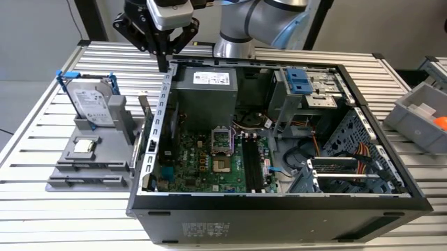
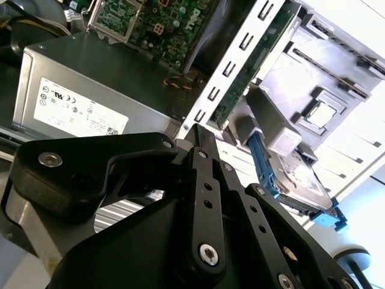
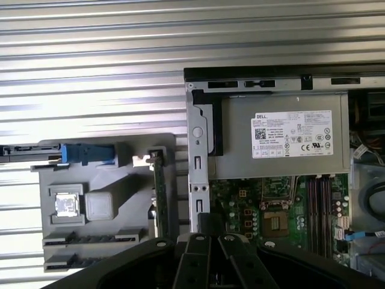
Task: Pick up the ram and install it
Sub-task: 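Reach for the ram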
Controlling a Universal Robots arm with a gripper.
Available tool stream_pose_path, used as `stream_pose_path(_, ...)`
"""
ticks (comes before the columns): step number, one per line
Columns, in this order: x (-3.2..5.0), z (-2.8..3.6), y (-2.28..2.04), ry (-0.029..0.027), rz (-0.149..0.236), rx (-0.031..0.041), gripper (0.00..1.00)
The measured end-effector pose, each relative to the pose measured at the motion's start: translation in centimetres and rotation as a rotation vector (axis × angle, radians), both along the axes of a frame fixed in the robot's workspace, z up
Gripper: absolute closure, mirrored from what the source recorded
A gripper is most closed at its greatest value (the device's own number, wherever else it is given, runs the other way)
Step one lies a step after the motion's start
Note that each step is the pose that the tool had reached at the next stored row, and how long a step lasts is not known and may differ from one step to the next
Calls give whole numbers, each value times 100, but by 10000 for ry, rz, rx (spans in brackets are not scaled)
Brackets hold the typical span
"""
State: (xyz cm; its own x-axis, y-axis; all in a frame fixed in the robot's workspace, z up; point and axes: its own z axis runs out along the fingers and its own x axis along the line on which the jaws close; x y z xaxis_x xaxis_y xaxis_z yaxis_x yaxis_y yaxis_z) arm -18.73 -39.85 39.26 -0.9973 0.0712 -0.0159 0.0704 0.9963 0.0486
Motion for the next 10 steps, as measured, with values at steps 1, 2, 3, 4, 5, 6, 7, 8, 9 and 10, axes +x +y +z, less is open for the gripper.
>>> stream_pose_path(1, -6, 0, 0, 1, 0, 0, 100)
stream_pose_path(2, -11, 0, 0, 0, 0, 0, 100)
stream_pose_path(3, -17, 0, 0, 1, 0, 0, 100)
stream_pose_path(4, -21, 0, 0, 1, 1, 0, 100)
stream_pose_path(5, -27, 0, 0, 0, 0, 0, 100)
stream_pose_path(6, -32, 0, 0, 1, 0, 0, 100)
stream_pose_path(7, -37, 0, 0, 1, 0, 0, 100)
stream_pose_path(8, -42, 0, 0, 1, 0, 0, 100)
stream_pose_path(9, -47, 0, 0, 1, 1, -1, 100)
stream_pose_path(10, -53, 0, 0, 1, 0, 0, 100)
